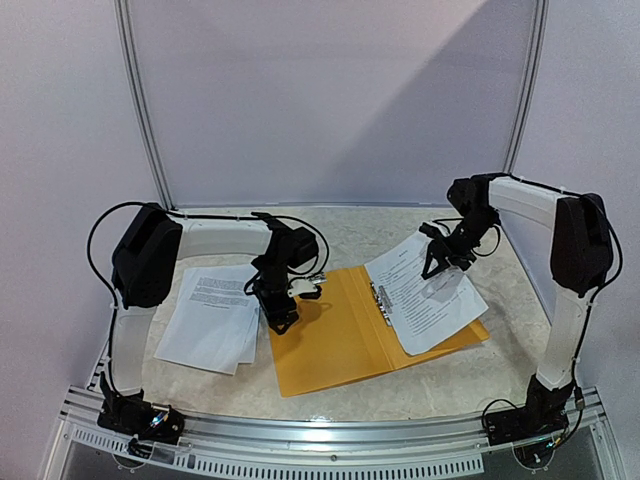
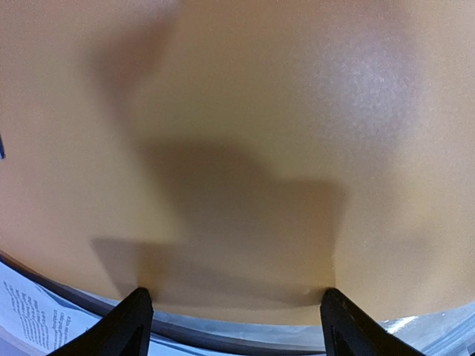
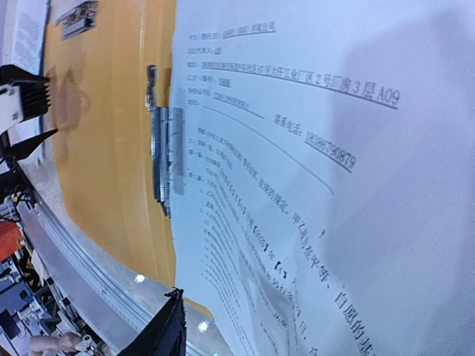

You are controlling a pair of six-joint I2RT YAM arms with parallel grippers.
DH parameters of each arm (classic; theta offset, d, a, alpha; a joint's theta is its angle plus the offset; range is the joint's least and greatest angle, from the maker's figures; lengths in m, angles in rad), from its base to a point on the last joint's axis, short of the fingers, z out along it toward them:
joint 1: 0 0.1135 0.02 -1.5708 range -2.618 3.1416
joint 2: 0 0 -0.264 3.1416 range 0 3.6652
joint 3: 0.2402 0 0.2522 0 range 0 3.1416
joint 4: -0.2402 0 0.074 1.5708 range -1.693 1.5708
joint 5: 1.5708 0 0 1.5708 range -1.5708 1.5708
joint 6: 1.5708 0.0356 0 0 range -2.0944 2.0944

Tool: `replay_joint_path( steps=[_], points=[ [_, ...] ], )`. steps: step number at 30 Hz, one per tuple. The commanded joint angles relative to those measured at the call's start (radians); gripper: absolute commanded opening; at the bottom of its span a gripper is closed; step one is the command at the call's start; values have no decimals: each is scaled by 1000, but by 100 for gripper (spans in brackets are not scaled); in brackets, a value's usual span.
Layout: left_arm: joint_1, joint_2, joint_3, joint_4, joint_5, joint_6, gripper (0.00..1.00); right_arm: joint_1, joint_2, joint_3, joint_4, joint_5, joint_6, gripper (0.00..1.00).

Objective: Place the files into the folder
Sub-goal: Place the file in the spring clip on the folder.

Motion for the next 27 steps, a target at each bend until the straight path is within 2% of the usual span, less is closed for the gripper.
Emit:
replay_joint_path(
  steps=[1,5,7,16,17,18,19,27],
  points=[
    [-29,86,-38,39,-26,2,80,-4,39,-8,19,136,34,55],
    [-30,87,-38,37,-24,5,80,-4,63,-7,39,191,55,64],
    [-30,87,-38,37,-25,4,80,-4,73,-4,50,216,61,73],
    [-33,91,-38,33,-21,5,80,-4,141,18,47,283,64,81],
    [-33,93,-38,34,-21,5,80,-5,143,16,46,290,66,86],
    [-33,94,-38,34,-20,6,80,-4,146,16,45,295,66,96],
    [-33,93,-37,34,-19,6,80,-4,147,16,48,306,67,98],
    [-36,104,-32,28,-16,6,80,-4,167,31,54,405,68,99]
  ],
)
